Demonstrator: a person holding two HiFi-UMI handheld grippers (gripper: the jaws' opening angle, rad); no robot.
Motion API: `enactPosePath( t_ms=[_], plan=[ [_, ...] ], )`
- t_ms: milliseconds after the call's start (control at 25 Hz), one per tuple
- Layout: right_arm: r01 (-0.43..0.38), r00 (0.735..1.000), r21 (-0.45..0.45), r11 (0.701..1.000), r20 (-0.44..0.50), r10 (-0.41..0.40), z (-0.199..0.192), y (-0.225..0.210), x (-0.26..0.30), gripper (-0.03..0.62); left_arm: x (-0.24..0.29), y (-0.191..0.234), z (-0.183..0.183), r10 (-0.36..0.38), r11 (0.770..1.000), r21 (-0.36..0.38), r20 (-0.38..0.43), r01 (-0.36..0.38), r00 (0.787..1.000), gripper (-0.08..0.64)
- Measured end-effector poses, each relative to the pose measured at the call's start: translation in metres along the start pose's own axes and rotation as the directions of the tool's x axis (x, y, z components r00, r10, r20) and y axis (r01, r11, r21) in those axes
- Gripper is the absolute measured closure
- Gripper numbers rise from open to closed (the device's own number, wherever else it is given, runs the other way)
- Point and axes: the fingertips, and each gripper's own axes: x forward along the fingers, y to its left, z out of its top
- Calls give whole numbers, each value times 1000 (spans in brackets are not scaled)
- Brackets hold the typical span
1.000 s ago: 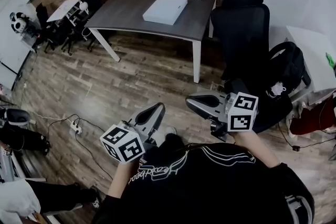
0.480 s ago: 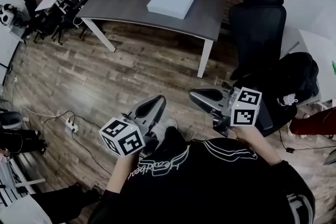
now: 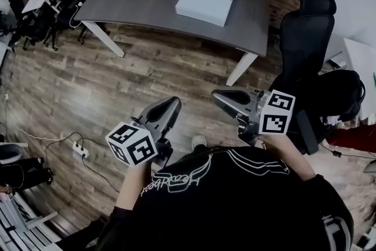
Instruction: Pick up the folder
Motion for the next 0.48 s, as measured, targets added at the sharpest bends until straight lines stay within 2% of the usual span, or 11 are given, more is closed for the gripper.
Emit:
enactPosePath(
  t_ms=[160, 280, 480],
  plan=[
    [38, 999, -11, 999, 1, -38, 9, -15, 21, 595, 3, 23, 15, -49, 999, 22, 0, 49, 999, 554],
    [63, 998, 0, 998, 5, -63, 13, -29, 25, 595, 6, 39, 23, -44, 999, 27, 6, 44, 999, 554],
    [97, 995, 12, 995, 32, -97, 30, -59, 33, 594, 15, 75, 40, -42, 999, -32, 23, 42, 999, 530]
  ],
)
